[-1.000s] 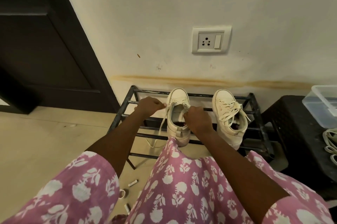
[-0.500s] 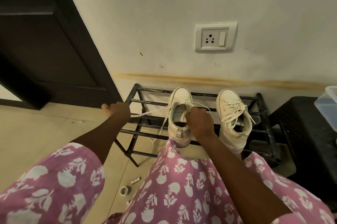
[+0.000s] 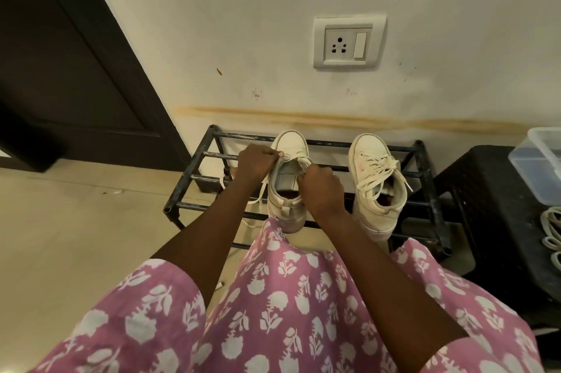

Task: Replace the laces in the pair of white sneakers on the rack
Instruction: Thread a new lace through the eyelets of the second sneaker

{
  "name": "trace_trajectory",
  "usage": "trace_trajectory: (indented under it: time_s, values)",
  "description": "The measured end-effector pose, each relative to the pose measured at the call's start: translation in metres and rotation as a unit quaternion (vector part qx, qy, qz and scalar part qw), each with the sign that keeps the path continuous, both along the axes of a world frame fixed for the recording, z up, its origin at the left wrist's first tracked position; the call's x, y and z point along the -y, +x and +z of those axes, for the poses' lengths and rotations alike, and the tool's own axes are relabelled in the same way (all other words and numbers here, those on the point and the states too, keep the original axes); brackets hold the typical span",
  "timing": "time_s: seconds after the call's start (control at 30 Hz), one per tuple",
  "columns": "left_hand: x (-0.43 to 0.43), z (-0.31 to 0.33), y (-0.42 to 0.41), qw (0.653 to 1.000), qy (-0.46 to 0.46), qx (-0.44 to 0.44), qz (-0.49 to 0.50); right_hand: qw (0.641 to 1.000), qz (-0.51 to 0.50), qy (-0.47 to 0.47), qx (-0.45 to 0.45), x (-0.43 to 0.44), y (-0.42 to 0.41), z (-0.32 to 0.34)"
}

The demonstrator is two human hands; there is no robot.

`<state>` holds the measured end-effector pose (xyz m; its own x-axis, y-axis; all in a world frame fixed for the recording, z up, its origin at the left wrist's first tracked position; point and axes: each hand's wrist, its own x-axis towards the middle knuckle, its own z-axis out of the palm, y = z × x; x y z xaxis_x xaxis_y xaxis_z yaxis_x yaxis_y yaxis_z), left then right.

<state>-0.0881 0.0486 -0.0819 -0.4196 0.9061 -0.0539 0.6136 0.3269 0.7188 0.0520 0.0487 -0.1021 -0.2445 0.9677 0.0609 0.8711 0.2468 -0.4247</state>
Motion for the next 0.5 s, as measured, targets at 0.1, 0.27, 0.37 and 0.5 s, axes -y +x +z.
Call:
trace_trajectory:
  time_s: [0.1, 0.27, 0.37, 0.5]
  values:
    - [0.01, -0.007, 0.003, 0.996, 0.051, 0.064, 0.046, 1.0, -0.005, 0.002, 0.0, -0.001, -0.003, -0.001]
    - [0.018, -0.01, 0.004, 0.993, 0.046, 0.102, 0.038, 1.0, -0.009, 0.007, -0.001, 0.001, -0.001, -0.002]
    - [0.016, -0.007, -0.002, 0.996, 0.032, 0.085, 0.018, 1.0, -0.008, 0.01, 0.0, 0.001, 0.0, -0.002]
    - [0.014, -0.008, -0.019, 0.999, -0.049, -0.007, 0.005, 1.0, -0.003, 0.006, 0.006, 0.001, -0.002, 0.0]
